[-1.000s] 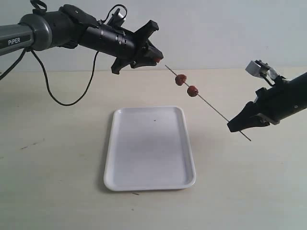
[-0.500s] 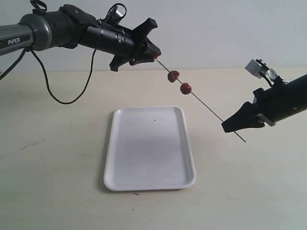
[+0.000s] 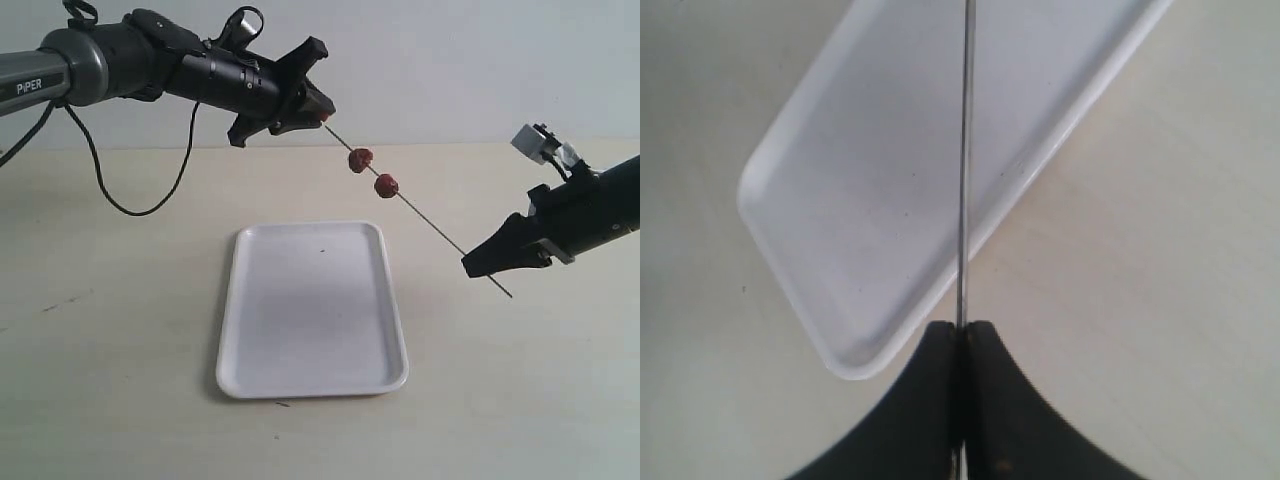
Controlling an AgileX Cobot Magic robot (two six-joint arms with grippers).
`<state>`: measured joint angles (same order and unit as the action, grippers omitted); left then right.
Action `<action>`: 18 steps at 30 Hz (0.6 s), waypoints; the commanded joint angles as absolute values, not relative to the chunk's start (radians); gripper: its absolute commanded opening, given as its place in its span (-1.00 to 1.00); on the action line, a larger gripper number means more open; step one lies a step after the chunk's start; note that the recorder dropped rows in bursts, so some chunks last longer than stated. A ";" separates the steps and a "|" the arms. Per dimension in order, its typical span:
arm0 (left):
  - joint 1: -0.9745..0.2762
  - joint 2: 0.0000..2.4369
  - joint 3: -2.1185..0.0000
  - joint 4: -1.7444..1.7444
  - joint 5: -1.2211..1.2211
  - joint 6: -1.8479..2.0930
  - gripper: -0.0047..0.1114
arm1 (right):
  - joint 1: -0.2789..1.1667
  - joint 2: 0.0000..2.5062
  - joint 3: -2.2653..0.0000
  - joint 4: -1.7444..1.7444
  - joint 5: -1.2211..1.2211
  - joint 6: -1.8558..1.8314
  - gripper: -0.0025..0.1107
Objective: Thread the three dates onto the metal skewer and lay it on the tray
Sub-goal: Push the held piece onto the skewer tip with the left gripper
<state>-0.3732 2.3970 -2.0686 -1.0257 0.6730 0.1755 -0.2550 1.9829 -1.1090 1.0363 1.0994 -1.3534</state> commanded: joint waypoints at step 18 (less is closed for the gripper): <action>-0.373 2.384 -2.071 -1.032 0.663 0.202 -0.43 | -0.256 1.899 -1.054 1.050 1.043 -1.367 -0.96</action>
